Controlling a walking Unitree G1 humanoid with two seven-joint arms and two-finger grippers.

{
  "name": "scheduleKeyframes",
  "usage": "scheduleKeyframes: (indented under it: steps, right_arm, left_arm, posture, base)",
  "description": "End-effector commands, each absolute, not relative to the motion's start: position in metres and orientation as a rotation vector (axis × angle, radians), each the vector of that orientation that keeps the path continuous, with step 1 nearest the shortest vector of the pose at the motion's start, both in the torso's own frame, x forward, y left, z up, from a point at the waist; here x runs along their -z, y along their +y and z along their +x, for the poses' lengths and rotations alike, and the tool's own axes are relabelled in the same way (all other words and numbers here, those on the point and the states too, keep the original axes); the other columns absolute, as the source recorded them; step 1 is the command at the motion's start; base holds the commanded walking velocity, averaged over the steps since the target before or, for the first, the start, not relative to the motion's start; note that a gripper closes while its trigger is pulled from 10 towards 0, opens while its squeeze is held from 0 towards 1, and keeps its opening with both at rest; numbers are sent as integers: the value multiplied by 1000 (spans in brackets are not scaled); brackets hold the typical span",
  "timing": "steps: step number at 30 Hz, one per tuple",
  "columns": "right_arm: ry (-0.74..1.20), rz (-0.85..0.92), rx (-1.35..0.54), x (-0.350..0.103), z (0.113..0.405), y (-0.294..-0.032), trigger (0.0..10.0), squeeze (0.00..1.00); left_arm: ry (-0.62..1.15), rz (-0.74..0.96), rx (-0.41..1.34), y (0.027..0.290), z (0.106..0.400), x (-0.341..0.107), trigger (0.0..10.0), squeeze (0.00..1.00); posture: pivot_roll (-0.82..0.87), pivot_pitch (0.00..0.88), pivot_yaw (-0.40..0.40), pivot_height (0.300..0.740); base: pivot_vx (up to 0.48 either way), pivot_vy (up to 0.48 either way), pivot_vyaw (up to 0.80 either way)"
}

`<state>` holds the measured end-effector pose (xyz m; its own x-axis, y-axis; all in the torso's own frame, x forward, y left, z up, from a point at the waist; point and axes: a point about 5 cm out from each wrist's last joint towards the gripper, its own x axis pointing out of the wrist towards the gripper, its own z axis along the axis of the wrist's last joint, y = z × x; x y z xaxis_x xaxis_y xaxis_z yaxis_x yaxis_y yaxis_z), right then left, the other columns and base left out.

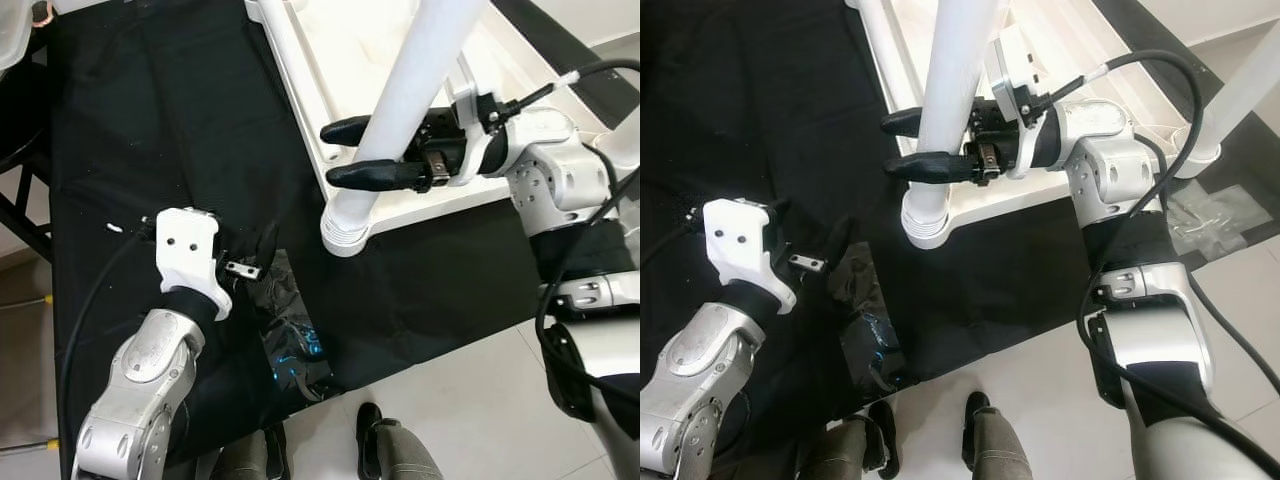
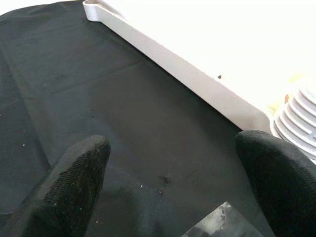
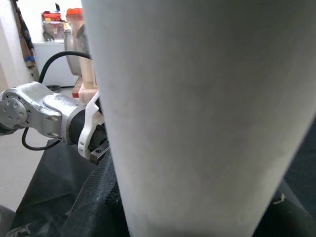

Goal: Building children table

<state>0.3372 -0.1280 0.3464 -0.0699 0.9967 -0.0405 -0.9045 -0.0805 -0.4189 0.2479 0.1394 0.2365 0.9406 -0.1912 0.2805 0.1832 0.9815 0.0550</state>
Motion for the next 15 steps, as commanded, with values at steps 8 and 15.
scheduleKeyframes:
  steps: [8, 15]
  right_arm:
    - [-209, -351, -1580, -332, 349, -123, 10000, 0]
    - [-179, -377, -1513, -334, 357, -114, 10000, 0]
  left_arm:
    - [-270, 28, 182, 139, 247, -231, 10000, 0]
    - [-272, 26, 182, 138, 248, -231, 10000, 0]
  posture:
    - [67, 401, 15, 740]
    - [65, 399, 13, 740]
  base:
    - [0, 0, 0]
    - [0, 0, 0]
